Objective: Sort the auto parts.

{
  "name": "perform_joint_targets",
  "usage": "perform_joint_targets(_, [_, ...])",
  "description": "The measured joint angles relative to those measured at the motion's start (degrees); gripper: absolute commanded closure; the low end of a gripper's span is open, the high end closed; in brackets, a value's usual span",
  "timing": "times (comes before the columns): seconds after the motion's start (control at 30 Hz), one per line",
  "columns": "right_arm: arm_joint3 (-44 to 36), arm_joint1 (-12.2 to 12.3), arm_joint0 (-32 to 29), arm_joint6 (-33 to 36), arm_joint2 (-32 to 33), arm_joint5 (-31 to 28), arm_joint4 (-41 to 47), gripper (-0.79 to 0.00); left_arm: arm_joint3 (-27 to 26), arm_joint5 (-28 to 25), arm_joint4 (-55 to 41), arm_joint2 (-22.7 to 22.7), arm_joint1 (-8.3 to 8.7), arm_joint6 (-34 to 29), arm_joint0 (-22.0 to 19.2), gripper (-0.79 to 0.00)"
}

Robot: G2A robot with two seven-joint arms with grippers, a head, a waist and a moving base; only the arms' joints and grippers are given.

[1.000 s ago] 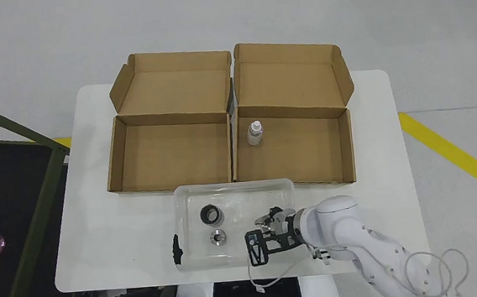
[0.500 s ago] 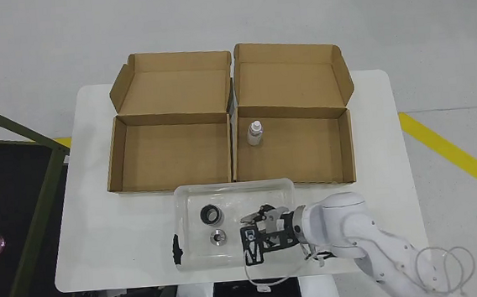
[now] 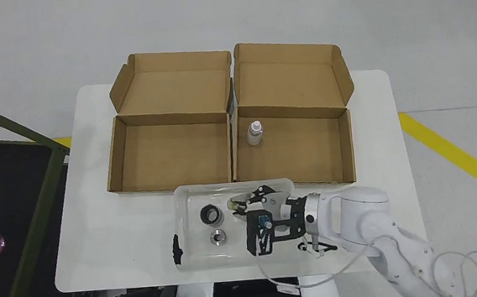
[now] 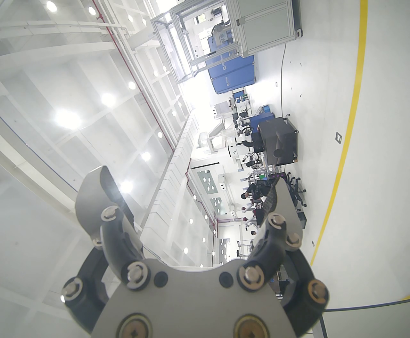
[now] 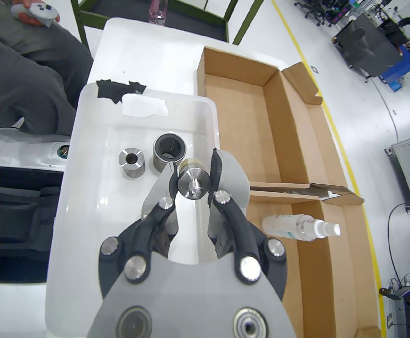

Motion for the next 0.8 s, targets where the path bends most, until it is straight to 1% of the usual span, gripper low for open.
perform_joint_targets(0.17, [0.1, 0.1, 0.0, -5.4, 1.0, 1.9, -2.1, 0.000, 0.0, 0.0, 0.0, 0.0, 0.00, 0.0, 0.0, -0.785])
perform_joint_targets(0.37, [1.5, 0.1, 0.5, -8.7, 2.7, 4.1, -1.9, 0.000, 0.0, 0.0, 0.0, 0.0, 0.00, 0.0, 0.0, -0.785])
perform_joint_targets(0.53, [4.1, 0.2, 1.2, -8.0, 4.7, 4.4, 0.5, 0.000, 0.0, 0.0, 0.0, 0.0, 0.00, 0.0, 0.0, -0.785])
perform_joint_targets(0.8, [9.3, 0.1, 4.5, -6.4, 6.6, 3.9, 4.9, 0.000, 0.0, 0.0, 0.0, 0.0, 0.00, 0.0, 0.0, -0.785])
